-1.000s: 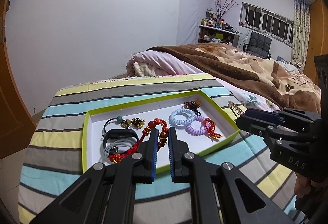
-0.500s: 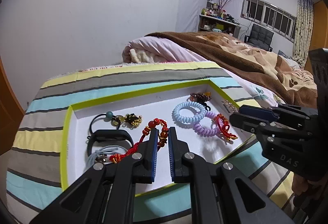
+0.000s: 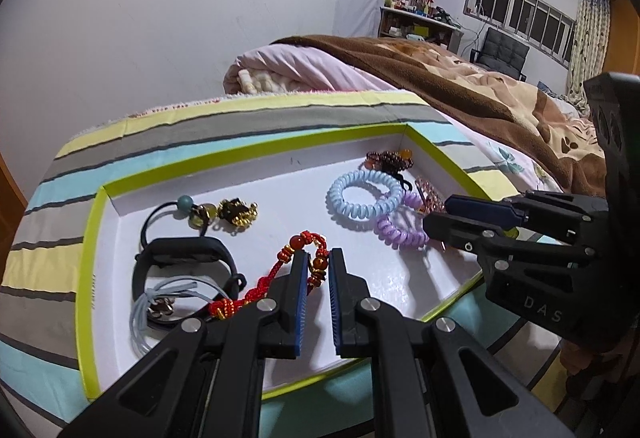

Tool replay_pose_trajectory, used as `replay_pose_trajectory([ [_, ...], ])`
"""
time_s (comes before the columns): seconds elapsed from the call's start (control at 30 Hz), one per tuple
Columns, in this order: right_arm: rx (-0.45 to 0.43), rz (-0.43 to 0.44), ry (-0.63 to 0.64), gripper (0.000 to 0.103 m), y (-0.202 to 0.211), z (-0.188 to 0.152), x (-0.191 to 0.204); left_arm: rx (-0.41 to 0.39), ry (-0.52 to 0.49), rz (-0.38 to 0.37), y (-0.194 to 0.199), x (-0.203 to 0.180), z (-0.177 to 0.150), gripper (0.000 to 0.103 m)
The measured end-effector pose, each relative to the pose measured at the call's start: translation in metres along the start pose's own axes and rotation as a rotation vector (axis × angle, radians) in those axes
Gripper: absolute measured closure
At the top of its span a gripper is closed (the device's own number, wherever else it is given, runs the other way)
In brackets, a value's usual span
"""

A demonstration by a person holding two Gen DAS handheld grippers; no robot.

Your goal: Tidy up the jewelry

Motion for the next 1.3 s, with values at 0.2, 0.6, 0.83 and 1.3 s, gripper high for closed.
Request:
replay_pose_trajectory([
  [0.2, 0.003, 0.004, 0.008, 0.073, 0.001, 0.0, 0.002, 0.006, 0.0, -0.015, 0.001, -0.001, -0.001, 0.09],
  [0.6, -0.05, -0.001, -0.004, 0.065, 0.029, 0.003, 0.004, -0.033, 0.014, -0.02, 0.023, -0.002, -0.001, 0.078],
  [0.83, -0.102, -0.021, -0.009, 0.065, 0.067, -0.001, 0.013, -0.109, 0.013, -0.008, 0.061, -0.006, -0.003, 0.078],
  [1.3, -0.197, -0.051, -0.001, 0.065, 0.146, -0.042, 0.059, -0.202, 0.041, 0.05, 0.135, -0.005, -0.049, 0.078],
])
Point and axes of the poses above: each gripper's, at about its wrist camera, not at the fingertips, and y roughly against the way its jaws point, x to its left, z to its top, the point moved 7 cm from there along -y, roughly the way its jaws point, and after that the axes turned 14 degrees about y, right-handed, at the moved point
